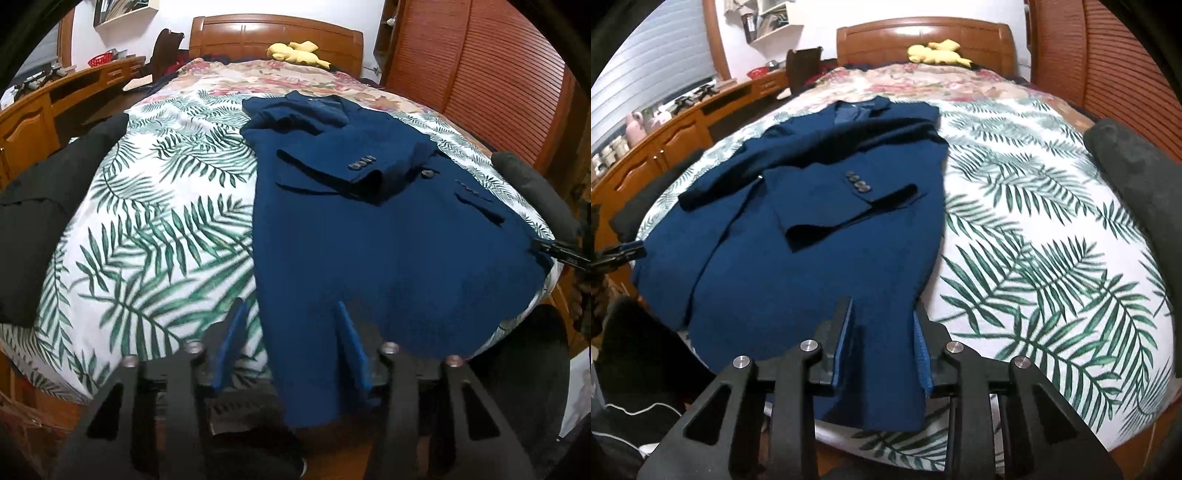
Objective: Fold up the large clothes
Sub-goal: 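Move both tools down to the jacket hem, then grasp the jacket hem with both tools and lift it toward the collar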
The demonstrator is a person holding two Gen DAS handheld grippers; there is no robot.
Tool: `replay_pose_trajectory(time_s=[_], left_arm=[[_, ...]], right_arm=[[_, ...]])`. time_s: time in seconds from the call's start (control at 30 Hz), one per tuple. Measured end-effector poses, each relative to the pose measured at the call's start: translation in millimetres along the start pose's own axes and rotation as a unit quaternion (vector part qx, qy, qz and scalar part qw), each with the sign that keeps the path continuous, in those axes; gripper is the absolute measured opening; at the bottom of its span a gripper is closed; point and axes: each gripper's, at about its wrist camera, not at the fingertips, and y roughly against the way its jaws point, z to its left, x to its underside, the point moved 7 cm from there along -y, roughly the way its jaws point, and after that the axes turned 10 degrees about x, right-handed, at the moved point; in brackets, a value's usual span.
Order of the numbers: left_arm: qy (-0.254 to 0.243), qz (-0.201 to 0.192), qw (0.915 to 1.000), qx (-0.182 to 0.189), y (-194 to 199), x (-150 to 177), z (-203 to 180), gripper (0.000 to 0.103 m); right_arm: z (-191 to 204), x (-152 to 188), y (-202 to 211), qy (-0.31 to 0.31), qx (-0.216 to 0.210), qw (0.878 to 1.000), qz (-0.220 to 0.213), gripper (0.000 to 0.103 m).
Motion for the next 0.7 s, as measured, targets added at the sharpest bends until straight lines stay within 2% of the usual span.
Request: replay_pose_trajectory(time_s=[0.3,0.53,0.63,0.7], left_arm=[[0.018,0.009,0.9996,0.021,0,18,-3,0.041],[0.016,0.011,0.9991,0.037,2,18,-9,0.041],[0.009,0.001,0.9994,0.035,7,17,-14,0.023],[0.010,-0.005,0.9992,0.040,10,15,-16,0.020]], right_arm=[[-7,16,-5,-0.012,-0.007,1.000,0.023,0.030],[-8,16,-7,-0.010,-0.012,1.000,0.027,0.031],[-7,17,-7,-0.011,-0.013,1.000,0.025,0.031],[-7,17,-7,-0.012,-0.014,1.000,0.025,0.031]])
